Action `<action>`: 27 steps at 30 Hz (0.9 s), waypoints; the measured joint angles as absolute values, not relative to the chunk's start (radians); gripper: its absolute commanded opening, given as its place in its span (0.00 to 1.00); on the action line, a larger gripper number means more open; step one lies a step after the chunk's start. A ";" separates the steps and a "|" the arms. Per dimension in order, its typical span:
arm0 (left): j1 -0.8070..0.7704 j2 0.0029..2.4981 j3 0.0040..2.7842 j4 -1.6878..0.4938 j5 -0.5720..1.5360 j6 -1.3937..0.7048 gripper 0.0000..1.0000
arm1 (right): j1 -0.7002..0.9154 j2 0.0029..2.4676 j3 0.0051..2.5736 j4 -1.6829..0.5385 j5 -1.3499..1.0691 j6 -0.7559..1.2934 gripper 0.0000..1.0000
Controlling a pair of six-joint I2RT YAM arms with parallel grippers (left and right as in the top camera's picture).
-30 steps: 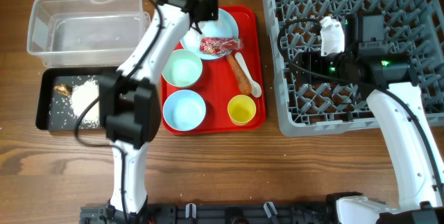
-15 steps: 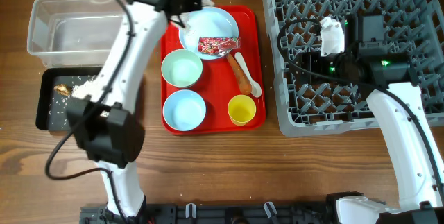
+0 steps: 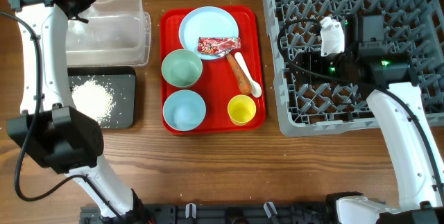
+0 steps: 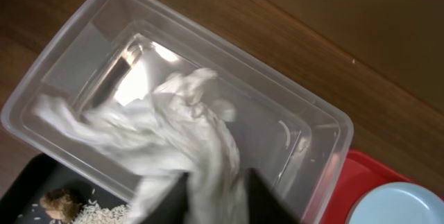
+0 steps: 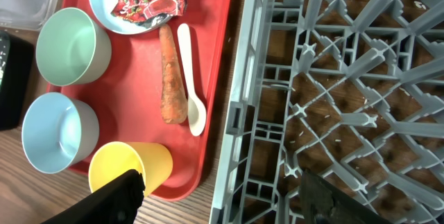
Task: Sort waste into correct bins and load items into the dishwasher rack
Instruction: 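Carry the tissue to the clear bin and release it, then grasp the red strawberry cake wrapper on the plate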
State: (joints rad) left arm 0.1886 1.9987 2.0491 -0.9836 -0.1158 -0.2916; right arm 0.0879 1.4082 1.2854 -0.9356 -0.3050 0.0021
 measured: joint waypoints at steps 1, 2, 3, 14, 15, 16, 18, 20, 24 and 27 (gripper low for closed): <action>0.198 2.025 2.049 -0.976 -0.118 -0.298 1.00 | 0.088 1.408 1.285 -0.935 -0.305 0.002 0.75; 0.199 2.050 2.049 -0.973 -0.118 -0.295 1.00 | 0.088 1.408 1.285 -0.936 -0.305 0.002 0.75; 0.199 2.065 2.049 -0.964 -0.119 -0.292 1.00 | 0.088 1.408 1.285 -0.936 -0.305 0.002 0.75; 0.199 2.118 2.049 -0.953 -0.110 -0.317 0.64 | 0.088 1.408 1.285 -0.940 -0.305 0.002 0.75; 0.197 2.117 2.049 -0.953 -0.085 -0.319 0.69 | 0.088 1.408 1.285 -0.939 -0.305 0.002 0.75; 0.196 2.117 2.049 -0.953 -0.061 -0.312 0.71 | 0.088 1.408 1.285 -0.938 -0.305 0.002 0.75; 0.175 2.109 2.049 -0.942 0.044 -0.247 0.80 | 0.088 1.408 1.285 -0.938 -0.305 0.002 0.75; 0.097 2.079 2.049 -0.941 0.111 -0.153 0.90 | 0.088 1.408 1.285 -0.938 -0.305 0.002 0.75; -0.144 2.048 2.049 -0.935 0.131 0.040 0.96 | 0.088 1.408 1.285 -0.939 -0.305 0.002 0.75; -0.241 2.109 2.049 -0.908 0.118 0.136 0.98 | 0.088 1.408 1.285 -0.944 -0.305 0.002 0.75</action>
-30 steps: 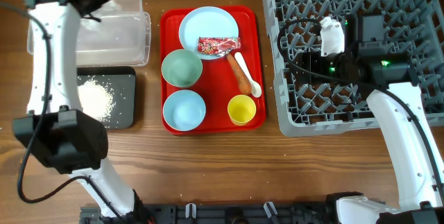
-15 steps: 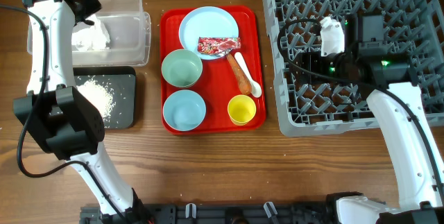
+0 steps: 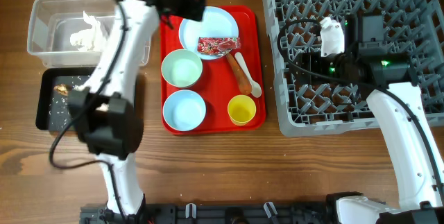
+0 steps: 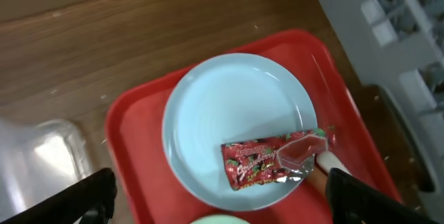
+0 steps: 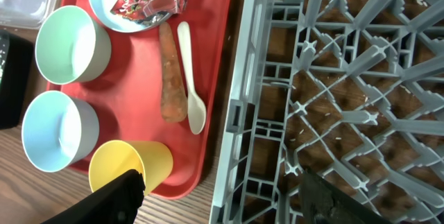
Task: Sort waste into correct bins and load items into the dishwasher rack
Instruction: 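Grasp the red strawberry cake wrapper on the plate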
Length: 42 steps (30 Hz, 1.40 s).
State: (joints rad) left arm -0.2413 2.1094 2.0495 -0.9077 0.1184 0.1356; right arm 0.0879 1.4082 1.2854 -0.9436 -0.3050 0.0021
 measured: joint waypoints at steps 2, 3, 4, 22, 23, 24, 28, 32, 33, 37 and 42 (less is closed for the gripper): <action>-0.262 2.183 2.049 -0.894 0.113 0.182 0.99 | 0.088 1.408 1.285 -0.946 -0.305 0.002 0.75; -0.265 2.220 2.049 -0.891 0.109 0.199 0.99 | 0.088 1.408 1.285 -0.946 -0.305 0.002 0.75; -0.267 2.256 2.049 -0.884 0.105 0.211 1.00 | 0.088 1.408 1.285 -0.946 -0.305 0.002 0.75; -0.317 2.425 2.049 -0.886 0.114 0.319 0.77 | 0.088 1.408 1.285 -0.946 -0.305 0.002 0.75; -0.317 2.425 2.049 -0.887 0.115 0.318 0.68 | 0.088 1.408 1.285 -0.947 -0.305 0.002 0.75; -0.317 2.425 2.049 -0.889 0.115 0.320 0.59 | 0.088 1.408 1.285 -0.947 -0.305 0.002 0.75; -0.317 2.426 2.035 -0.878 0.118 0.326 0.04 | 0.088 1.408 1.285 -0.954 -0.305 0.002 0.75; -0.317 2.434 2.029 -0.867 0.118 0.329 0.04 | 0.088 1.408 1.285 -0.954 -0.305 0.002 0.75; -0.317 2.434 2.028 -0.861 0.118 0.324 0.04 | 0.088 1.408 1.285 -0.954 -0.305 0.002 0.75; -0.313 2.435 2.028 -0.814 0.097 0.212 0.04 | 0.088 1.408 1.285 -0.958 -0.305 0.002 0.75; -0.278 2.411 2.020 -0.825 0.084 0.097 0.04 | 0.088 1.408 1.285 -0.958 -0.305 0.002 0.75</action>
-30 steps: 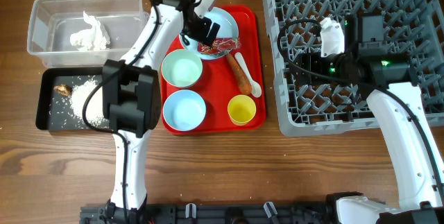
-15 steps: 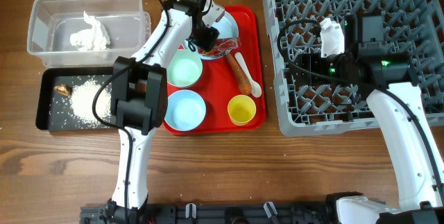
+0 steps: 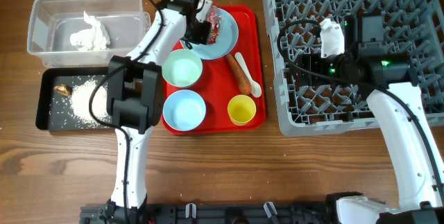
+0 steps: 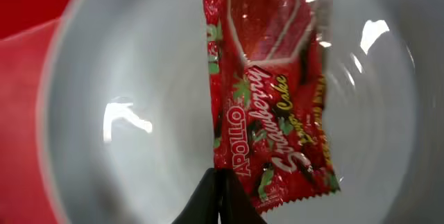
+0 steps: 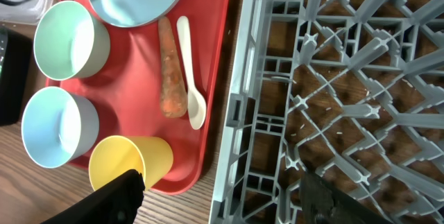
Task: Sort waste into correct bins and load items into the dishwasher rack
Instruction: 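Grasp the red strawberry cake wrapper on the plate, then carry the wrapper to the clear bin and release it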
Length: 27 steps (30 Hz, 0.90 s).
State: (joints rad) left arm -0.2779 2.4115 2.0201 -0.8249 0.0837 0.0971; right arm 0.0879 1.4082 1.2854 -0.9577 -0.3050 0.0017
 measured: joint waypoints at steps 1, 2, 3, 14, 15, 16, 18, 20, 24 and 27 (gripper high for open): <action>-0.271 2.391 2.017 -0.828 0.082 0.079 0.04 | 0.088 1.408 1.285 -0.957 -0.305 0.002 0.75; -0.266 2.362 2.016 -0.833 0.080 0.064 0.04 | 0.088 1.408 1.285 -0.958 -0.305 0.002 0.75; -0.263 2.328 2.015 -0.841 0.077 0.045 0.04 | 0.088 1.408 1.285 -0.958 -0.305 0.002 0.75; -0.202 2.130 2.015 -0.878 0.076 -0.073 0.66 | 0.088 1.408 1.285 -0.957 -0.305 0.002 0.75; -0.210 2.142 2.015 -0.874 0.076 -0.083 0.66 | 0.088 1.408 1.285 -0.957 -0.305 0.002 0.75; -0.223 2.168 2.015 -0.864 0.076 -0.084 0.65 | 0.088 1.408 1.285 -0.957 -0.305 0.002 0.75; -0.247 2.233 2.015 -0.848 0.076 -0.090 0.63 | 0.088 1.408 1.285 -0.957 -0.305 0.002 0.75; -0.283 2.326 2.014 -0.828 0.072 -0.115 0.63 | 0.088 1.408 1.285 -0.958 -0.305 0.002 0.75; -0.329 2.373 2.012 -0.747 -0.031 -0.208 0.66 | 0.088 1.408 1.285 -0.958 -0.302 0.002 0.75; -0.327 2.373 2.012 -0.717 -0.090 -0.258 0.75 | 0.088 1.408 1.285 -0.958 -0.302 0.002 0.75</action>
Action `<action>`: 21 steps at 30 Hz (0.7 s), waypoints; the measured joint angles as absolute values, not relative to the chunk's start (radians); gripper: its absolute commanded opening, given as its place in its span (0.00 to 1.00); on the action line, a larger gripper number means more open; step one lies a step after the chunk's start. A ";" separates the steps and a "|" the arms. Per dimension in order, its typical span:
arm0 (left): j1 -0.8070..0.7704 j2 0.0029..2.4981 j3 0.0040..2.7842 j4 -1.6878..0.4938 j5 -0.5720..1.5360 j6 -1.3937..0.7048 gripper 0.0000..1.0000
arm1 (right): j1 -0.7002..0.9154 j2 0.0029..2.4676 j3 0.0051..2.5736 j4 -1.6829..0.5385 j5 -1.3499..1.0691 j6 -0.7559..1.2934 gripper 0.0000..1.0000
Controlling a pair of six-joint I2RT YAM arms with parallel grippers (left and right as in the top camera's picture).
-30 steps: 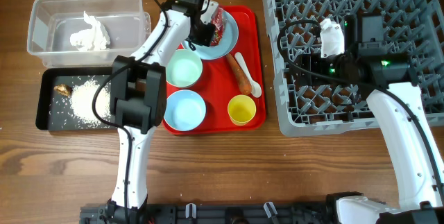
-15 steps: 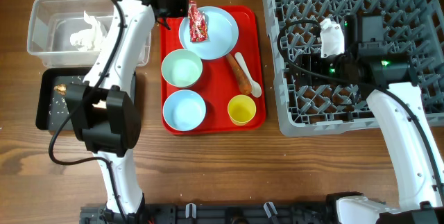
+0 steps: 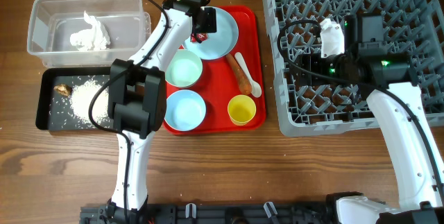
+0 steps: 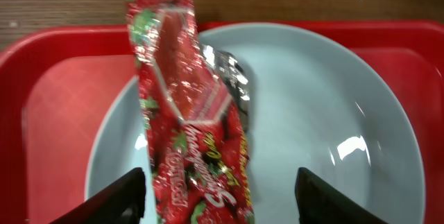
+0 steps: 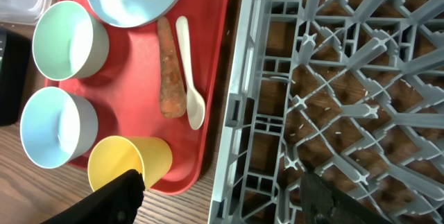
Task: Sort waste into correct bins and load items into the dishwasher rack
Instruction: 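Carry the wrapper to the clear bin and release it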
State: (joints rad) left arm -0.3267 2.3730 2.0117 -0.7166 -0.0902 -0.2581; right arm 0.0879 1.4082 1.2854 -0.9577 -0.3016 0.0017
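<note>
A red strawberry-cake wrapper (image 4: 187, 134) lies over the left rim of the light blue plate (image 4: 312, 127) at the back of the red tray (image 3: 248, 23). My left gripper (image 4: 215, 200) hangs over it, open, one finger on each side and neither touching it. The tray also holds a green bowl (image 3: 182, 68), a blue bowl (image 3: 184, 109), a yellow cup (image 3: 241, 109), a carrot (image 3: 240, 75) and a white spoon (image 3: 248, 77). Over the left part of the grey dishwasher rack (image 3: 388, 16), my right gripper (image 5: 222, 203) is open and empty.
A clear bin (image 3: 41, 16) at the far left holds crumpled white tissue (image 3: 89, 38). In front of it a black tray (image 3: 48, 116) holds rice and a brown scrap. The rack's left wall (image 5: 232, 113) stands close to the red tray's edge.
My left gripper was low on the plate with its fingertips together at the wrapper's end. It now stands higher and open, and the wrapper lies farther left on the plate. The right arm is unchanged.
My left gripper was over the clear bin with white tissue between its fingers. Then the tissue lay in the bin and the gripper was open above the plate. Then it was low and shut at the wrapper. Now it is open above the shifted wrapper.
</note>
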 measured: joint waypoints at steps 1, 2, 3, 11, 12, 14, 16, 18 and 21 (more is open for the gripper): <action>-0.326 2.373 2.012 -0.709 -0.107 -0.272 0.76 | 0.088 1.408 1.285 -0.958 -0.300 0.002 0.75; -0.325 2.374 2.012 -0.697 -0.118 -0.283 0.76 | 0.088 1.408 1.285 -0.958 -0.294 0.002 0.75; -0.325 2.379 2.012 -0.688 -0.130 -0.287 0.76 | 0.088 1.408 1.285 -0.958 -0.290 0.002 0.75; -0.325 2.454 2.012 -0.669 -0.147 -0.297 0.04 | 0.088 1.408 1.285 -0.958 -0.280 0.002 0.75; -0.325 2.454 2.014 -0.679 -0.148 -0.299 0.04 | 0.088 1.408 1.285 -0.958 -0.279 0.002 0.75; -0.324 2.454 2.016 -0.688 -0.148 -0.299 0.04 | 0.088 1.408 1.285 -0.957 -0.279 0.002 0.75; -0.324 2.446 2.016 -0.709 -0.138 -0.299 0.04 | 0.088 1.408 1.285 -0.958 -0.279 0.002 0.75; -0.324 2.418 2.012 -0.736 -0.126 -0.299 0.04 | 0.088 1.408 1.285 -0.958 -0.279 0.002 0.75; -0.318 2.259 2.005 -0.775 -0.118 -0.298 0.04 | 0.088 1.408 1.285 -0.958 -0.279 0.002 0.75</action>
State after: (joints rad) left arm -0.3183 2.2585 2.0052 -0.7750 -0.1184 -0.2981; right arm 0.0879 1.4082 1.2854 -0.9581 -0.2787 0.0017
